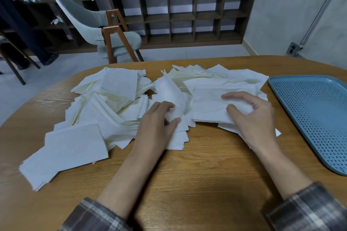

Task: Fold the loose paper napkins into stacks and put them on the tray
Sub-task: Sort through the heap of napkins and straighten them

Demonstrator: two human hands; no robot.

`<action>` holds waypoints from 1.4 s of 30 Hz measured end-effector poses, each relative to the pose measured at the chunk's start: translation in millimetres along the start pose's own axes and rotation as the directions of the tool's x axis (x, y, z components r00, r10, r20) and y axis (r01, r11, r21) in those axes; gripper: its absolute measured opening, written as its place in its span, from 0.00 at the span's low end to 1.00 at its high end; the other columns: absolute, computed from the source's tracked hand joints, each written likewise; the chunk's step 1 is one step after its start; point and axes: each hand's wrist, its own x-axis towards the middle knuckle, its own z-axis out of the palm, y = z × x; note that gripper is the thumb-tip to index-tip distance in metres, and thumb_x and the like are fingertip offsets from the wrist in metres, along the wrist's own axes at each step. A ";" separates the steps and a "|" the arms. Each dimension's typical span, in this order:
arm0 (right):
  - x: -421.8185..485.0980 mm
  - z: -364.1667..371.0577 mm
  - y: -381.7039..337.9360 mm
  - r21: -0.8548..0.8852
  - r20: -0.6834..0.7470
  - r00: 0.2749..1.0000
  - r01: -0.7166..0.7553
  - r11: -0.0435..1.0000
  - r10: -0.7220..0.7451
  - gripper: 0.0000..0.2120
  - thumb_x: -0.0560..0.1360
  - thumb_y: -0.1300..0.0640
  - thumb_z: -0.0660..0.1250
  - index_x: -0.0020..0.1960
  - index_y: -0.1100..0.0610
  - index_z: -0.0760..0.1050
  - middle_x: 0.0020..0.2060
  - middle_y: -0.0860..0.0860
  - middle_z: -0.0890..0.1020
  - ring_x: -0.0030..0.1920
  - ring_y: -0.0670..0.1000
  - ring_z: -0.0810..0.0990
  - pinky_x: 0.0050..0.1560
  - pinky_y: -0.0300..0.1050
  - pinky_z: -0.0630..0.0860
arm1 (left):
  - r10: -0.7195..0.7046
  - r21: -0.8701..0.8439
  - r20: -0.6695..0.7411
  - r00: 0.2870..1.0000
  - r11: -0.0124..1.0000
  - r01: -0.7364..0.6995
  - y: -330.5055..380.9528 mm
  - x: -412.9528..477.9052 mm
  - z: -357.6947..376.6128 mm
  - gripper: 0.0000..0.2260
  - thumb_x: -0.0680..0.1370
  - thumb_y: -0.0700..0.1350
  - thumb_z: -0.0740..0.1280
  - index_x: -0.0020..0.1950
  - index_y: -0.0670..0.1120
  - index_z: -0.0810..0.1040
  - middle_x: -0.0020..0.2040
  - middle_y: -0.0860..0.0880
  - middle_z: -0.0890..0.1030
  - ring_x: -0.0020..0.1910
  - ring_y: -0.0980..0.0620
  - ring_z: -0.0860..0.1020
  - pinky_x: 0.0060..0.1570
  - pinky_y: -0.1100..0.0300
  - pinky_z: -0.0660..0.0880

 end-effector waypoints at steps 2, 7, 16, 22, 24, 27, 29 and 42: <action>-0.6 0.3 -0.3 0.000 0.010 1.000 0.003 1.000 -0.003 0.17 0.75 0.68 0.70 0.49 0.47 0.87 0.50 0.39 0.87 0.58 0.37 0.81 0.51 0.25 0.70 | -0.005 0.013 -0.004 1.000 1.000 0.005 1.2 0.7 0.5 0.16 0.76 0.48 0.78 0.62 0.49 0.82 0.53 0.55 0.81 0.38 0.59 0.78 0.44 0.61 0.75; -1.7 0.4 -1.0 -0.004 0.025 1.000 0.017 1.000 -0.017 0.17 0.75 0.68 0.69 0.51 0.48 0.87 0.51 0.39 0.87 0.58 0.35 0.81 0.51 0.24 0.70 | 0.045 0.098 -0.016 0.999 0.994 -0.044 2.1 1.3 2.7 0.08 0.78 0.49 0.76 0.56 0.49 0.86 0.47 0.56 0.82 0.38 0.56 0.79 0.40 0.54 0.78; -2.7 2.3 -0.4 -0.033 0.063 0.997 0.056 0.998 -0.054 0.16 0.77 0.68 0.69 0.53 0.48 0.87 0.53 0.38 0.87 0.61 0.35 0.80 0.57 0.23 0.68 | 0.138 -0.081 -0.235 0.962 0.984 -0.161 17.1 -0.9 -6.0 0.05 0.79 0.44 0.67 0.53 0.47 0.79 0.51 0.56 0.82 0.52 0.55 0.79 0.53 0.66 0.72; -2.3 3.3 0.1 -0.032 0.122 0.992 0.040 0.999 -0.036 0.15 0.79 0.65 0.70 0.56 0.47 0.86 0.55 0.35 0.86 0.63 0.34 0.78 0.60 0.24 0.68 | 0.016 -0.434 -0.169 0.985 0.896 -0.089 33.8 -7.1 -18.8 0.02 0.83 0.45 0.65 0.52 0.50 0.75 0.39 0.51 0.76 0.36 0.54 0.73 0.37 0.64 0.68; -1.7 3.4 -1.1 0.002 0.158 0.987 0.025 1.000 -0.025 0.13 0.80 0.63 0.70 0.56 0.47 0.86 0.55 0.34 0.85 0.63 0.33 0.78 0.61 0.25 0.68 | -0.020 -0.518 -0.106 0.994 0.854 -0.038 37.6 -6.6 -22.9 0.02 0.84 0.46 0.66 0.52 0.51 0.77 0.34 0.47 0.72 0.31 0.57 0.68 0.34 0.66 0.64; -1.2 3.0 -4.2 0.045 0.205 0.977 0.046 0.998 -0.054 0.09 0.82 0.57 0.71 0.58 0.48 0.86 0.57 0.38 0.86 0.65 0.36 0.78 0.63 0.27 0.68 | -0.005 -0.604 0.046 0.999 0.797 0.032 43.4 -7.5 -26.4 0.05 0.86 0.40 0.65 0.53 0.49 0.77 0.34 0.50 0.71 0.31 0.58 0.67 0.33 0.66 0.64; -2.3 2.8 -6.5 0.081 0.244 0.967 0.050 0.995 -0.068 0.09 0.82 0.51 0.69 0.59 0.49 0.86 0.58 0.39 0.86 0.66 0.38 0.78 0.64 0.28 0.68 | 0.023 -0.619 0.121 0.992 0.783 0.057 44.9 -8.1 -26.2 0.07 0.86 0.39 0.63 0.53 0.49 0.78 0.35 0.58 0.73 0.33 0.58 0.68 0.34 0.67 0.64; -5.9 3.6 -11.4 0.170 0.287 0.958 -0.025 0.985 -0.025 0.03 0.76 0.57 0.76 0.48 0.56 0.86 0.46 0.47 0.88 0.50 0.44 0.85 0.50 0.34 0.77 | 0.009 -0.672 0.300 0.954 0.712 0.204 54.3 -10.9 -30.8 0.21 0.81 0.43 0.71 0.72 0.56 0.71 0.44 0.56 0.81 0.32 0.60 0.80 0.36 0.64 0.77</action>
